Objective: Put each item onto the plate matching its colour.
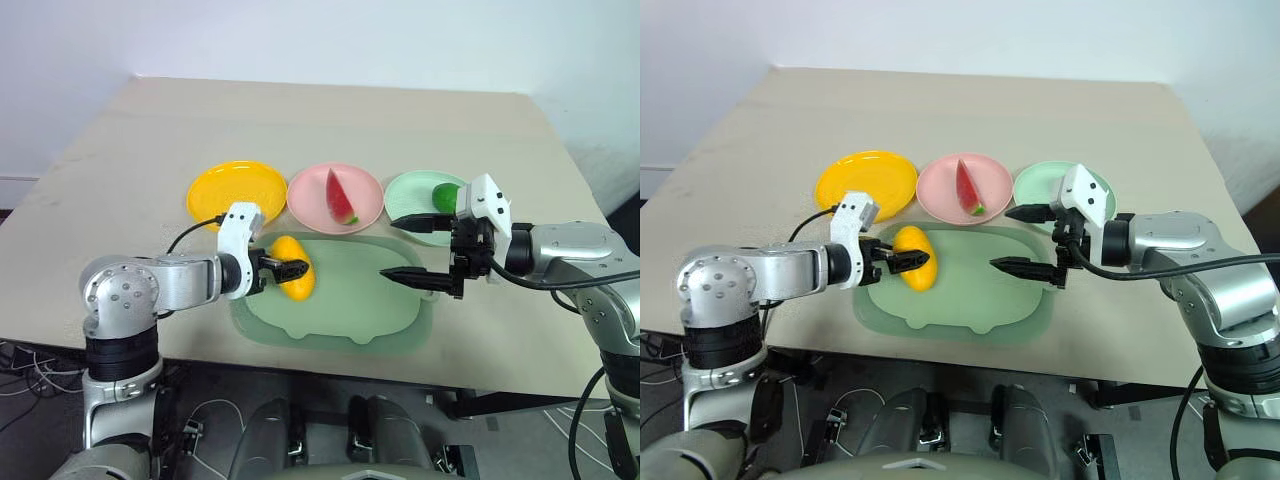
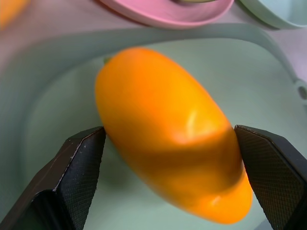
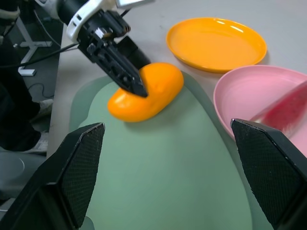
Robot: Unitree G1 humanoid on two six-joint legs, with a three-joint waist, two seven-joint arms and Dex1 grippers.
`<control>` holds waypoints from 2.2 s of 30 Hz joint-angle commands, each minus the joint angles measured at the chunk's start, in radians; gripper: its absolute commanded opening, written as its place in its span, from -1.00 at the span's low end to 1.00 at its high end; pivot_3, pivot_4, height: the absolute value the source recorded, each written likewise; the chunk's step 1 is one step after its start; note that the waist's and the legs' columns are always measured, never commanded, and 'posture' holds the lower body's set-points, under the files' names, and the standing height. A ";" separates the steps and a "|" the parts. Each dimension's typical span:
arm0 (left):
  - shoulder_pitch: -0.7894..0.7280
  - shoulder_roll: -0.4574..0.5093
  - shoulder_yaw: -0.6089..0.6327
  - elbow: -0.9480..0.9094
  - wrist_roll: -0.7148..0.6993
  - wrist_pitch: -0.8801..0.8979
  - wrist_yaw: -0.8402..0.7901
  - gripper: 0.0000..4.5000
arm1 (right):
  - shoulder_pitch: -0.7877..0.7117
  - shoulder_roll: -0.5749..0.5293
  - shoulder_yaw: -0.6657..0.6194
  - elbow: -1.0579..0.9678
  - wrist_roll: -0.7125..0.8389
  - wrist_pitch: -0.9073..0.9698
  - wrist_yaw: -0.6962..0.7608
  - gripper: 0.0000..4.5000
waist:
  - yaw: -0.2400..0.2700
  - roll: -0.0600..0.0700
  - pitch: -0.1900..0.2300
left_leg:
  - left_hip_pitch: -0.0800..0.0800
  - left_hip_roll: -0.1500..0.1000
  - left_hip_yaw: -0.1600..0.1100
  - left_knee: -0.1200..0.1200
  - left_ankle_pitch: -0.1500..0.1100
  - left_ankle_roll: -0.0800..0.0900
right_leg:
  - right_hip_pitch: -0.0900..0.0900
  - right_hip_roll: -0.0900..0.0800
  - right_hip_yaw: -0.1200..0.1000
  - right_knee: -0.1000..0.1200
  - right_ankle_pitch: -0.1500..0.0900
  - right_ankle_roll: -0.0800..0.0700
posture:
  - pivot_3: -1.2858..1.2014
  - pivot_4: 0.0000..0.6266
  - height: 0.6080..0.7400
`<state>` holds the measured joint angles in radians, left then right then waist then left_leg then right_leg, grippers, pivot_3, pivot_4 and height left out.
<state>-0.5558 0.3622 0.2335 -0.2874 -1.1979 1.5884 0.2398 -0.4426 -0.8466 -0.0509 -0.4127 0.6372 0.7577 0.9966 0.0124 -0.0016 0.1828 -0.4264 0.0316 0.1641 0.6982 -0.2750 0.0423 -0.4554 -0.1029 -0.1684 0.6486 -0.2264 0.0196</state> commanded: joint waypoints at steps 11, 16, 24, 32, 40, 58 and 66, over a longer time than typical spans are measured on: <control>-0.016 -0.081 0.088 0.122 -0.175 0.026 0.259 0.47 | -0.011 -0.015 -0.015 -0.017 -0.011 -0.017 -0.005 1.00 | 0.002 0.000 0.000 | 0.000 0.000 0.000 0.000 0.000 0.000 | 0.001 0.000 0.000 0.000 0.000 0.000 | 0.03 -0.52 0.33; -0.038 -0.036 0.096 0.143 -0.300 -0.026 0.290 0.47 | -0.018 -0.012 -0.023 -0.015 -0.009 -0.017 -0.005 1.00 | 0.002 -0.001 0.000 | 0.000 0.000 0.000 0.000 0.000 0.000 | 0.000 0.000 0.000 0.000 0.000 0.000 | 0.03 -0.52 0.33; -0.094 0.290 0.060 0.245 -0.517 -0.125 0.260 0.47 | -0.046 0.013 -0.068 -0.036 0.075 0.020 -0.034 1.00 | 0.001 -0.003 0.004 | -0.003 0.000 0.000 -0.001 0.000 -0.001 | -0.004 0.000 0.000 0.000 0.001 -0.001 | 0.03 -0.52 0.33; -0.231 0.444 0.000 0.390 -0.259 -0.205 0.096 0.47 | -0.052 0.033 -0.053 -0.040 0.093 0.015 -0.064 1.00 | 0.002 -0.007 0.006 | -0.005 -0.002 -0.001 -0.001 0.000 0.000 | -0.005 -0.001 0.000 -0.003 -0.001 -0.003 | 0.03 -0.52 0.33; -0.424 0.388 -0.291 0.806 0.396 -0.702 -0.386 0.47 | -0.083 0.038 -0.020 0.004 0.051 -0.006 -0.067 1.00 | 0.001 -0.007 0.006 | -0.013 -0.002 0.000 -0.001 0.000 -0.001 | -0.013 -0.001 -0.001 -0.002 0.002 -0.004 | 0.03 -0.52 0.33; -0.522 0.233 -0.180 1.133 0.727 -0.870 -0.737 0.98 | -0.107 0.043 -0.015 0.017 0.033 -0.007 -0.071 1.00 | -0.001 -0.013 0.010 | -0.019 0.000 0.001 0.001 0.001 0.001 | -0.018 -0.001 -0.002 0.000 0.003 -0.004 | 0.03 -0.52 0.33; -0.392 0.320 -0.085 0.818 0.699 -0.770 -0.798 0.98 | -0.092 0.055 -0.046 0.016 0.060 -0.001 -0.082 1.00 | -0.006 -0.013 0.010 | -0.018 0.000 0.001 0.001 0.002 0.002 | -0.018 0.000 -0.002 0.002 0.003 -0.004 | 0.03 -0.52 0.33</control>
<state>-0.9544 0.6499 0.1045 0.6133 -0.4751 0.7822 -0.5463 -0.5283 -0.7956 -0.0572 -0.3836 0.6764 0.7680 0.9166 0.0061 -0.0147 0.1932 -0.4446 0.0313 0.1649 0.6998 -0.2726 0.0445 -0.4736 -0.1033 -0.1703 0.6509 -0.2237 0.0159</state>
